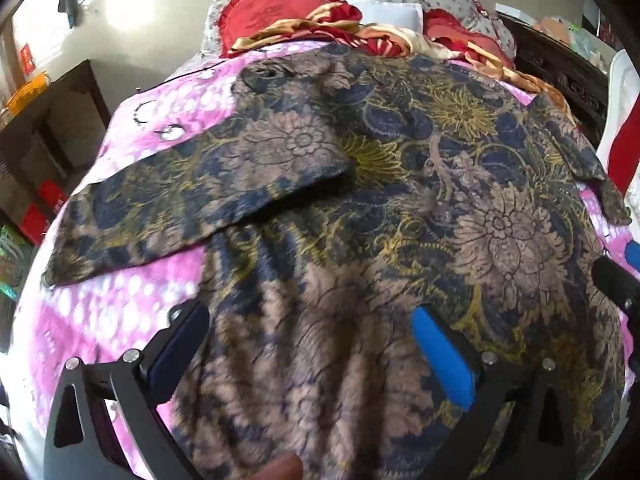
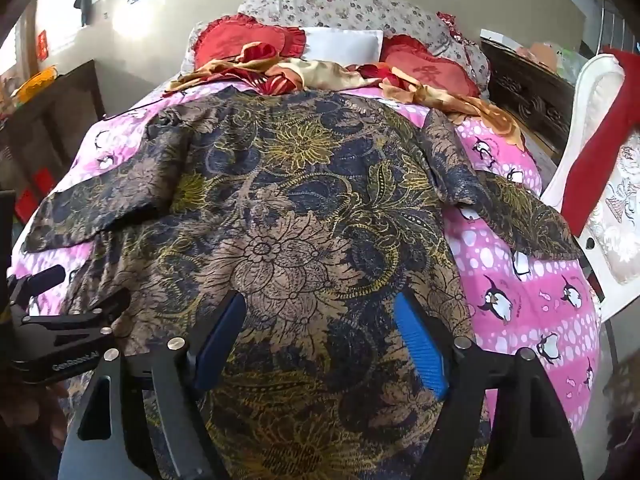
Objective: Fold small clothes
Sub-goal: 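Grasp the sleeve of the navy floral garment with the left gripper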
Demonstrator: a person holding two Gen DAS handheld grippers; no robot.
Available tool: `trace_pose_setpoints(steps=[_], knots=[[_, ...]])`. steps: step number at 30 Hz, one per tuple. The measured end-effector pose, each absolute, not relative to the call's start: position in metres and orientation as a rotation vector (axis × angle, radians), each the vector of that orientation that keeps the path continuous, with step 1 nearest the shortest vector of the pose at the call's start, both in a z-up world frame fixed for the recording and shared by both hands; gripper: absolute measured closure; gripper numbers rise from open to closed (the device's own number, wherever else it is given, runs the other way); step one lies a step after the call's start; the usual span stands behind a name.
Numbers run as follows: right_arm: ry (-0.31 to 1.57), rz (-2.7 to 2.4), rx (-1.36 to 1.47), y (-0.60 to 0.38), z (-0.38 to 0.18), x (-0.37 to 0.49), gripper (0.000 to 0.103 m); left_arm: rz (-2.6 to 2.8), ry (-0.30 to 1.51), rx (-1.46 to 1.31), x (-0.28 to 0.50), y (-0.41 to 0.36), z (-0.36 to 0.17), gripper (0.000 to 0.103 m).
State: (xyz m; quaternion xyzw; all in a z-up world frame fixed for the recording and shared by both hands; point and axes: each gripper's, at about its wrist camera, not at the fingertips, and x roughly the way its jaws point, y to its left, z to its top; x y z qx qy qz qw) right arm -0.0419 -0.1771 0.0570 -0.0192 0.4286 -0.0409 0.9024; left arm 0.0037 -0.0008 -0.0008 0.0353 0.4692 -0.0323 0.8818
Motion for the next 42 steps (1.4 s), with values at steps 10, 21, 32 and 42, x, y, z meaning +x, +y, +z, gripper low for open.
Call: trace_pose_setpoints(steps=[10,21,32,42], knots=[[0.915,-0.09,-0.015,-0.185,0.046,-0.024,0.019,-0.133,1.026,0.1,0.017,-0.008,-0.01,0.0],[0.889,-0.065,-0.014,-0.182,0.041,-0.021,0.019,-0.009,1.066,0.118,0.007,0.006,-0.015,0.0],[0.894,-0.065,-0.057,-0.176,0.022,-0.013,0.019,-0.015,1.033,0.075,0.0,0.021,-0.005,0.0],[0.902,-0.022,-0.049,-0.187,-0.015,0.007,0.018,-0.023,1.041,-0.002,0.004,0.036,-0.008,0.0]])
